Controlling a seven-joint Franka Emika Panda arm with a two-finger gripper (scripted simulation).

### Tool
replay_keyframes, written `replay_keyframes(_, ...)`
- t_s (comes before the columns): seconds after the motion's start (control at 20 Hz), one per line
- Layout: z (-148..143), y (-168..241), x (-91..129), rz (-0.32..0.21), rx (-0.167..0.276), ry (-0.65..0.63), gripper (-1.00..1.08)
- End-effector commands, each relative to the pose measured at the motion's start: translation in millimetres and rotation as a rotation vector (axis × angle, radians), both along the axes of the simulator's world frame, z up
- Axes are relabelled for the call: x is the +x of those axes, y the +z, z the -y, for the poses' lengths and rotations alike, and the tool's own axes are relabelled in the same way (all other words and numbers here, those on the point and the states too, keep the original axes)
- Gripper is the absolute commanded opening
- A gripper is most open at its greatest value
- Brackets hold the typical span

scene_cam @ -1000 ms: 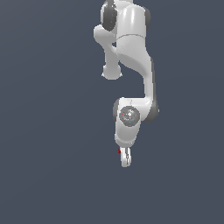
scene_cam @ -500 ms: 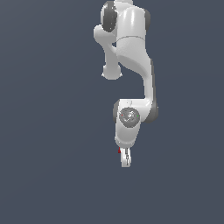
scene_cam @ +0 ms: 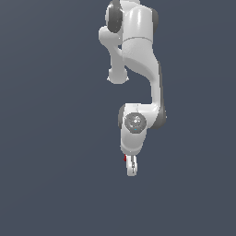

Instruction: Pick up the object and move it to a goal position.

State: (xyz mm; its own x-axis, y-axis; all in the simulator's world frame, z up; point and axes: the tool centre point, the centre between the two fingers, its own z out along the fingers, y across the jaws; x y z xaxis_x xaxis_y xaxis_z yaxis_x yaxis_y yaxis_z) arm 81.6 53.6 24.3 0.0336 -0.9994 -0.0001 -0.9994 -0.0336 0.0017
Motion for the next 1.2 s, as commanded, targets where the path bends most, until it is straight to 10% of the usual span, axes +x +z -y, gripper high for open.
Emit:
replay_keyframes(0.0, 6, 4, -1, 0.001, 0.0, -0.001, -1.0)
replay_keyframes(1.15, 205, 136, -54, 0.001, 0.002, -0.002, -1.0)
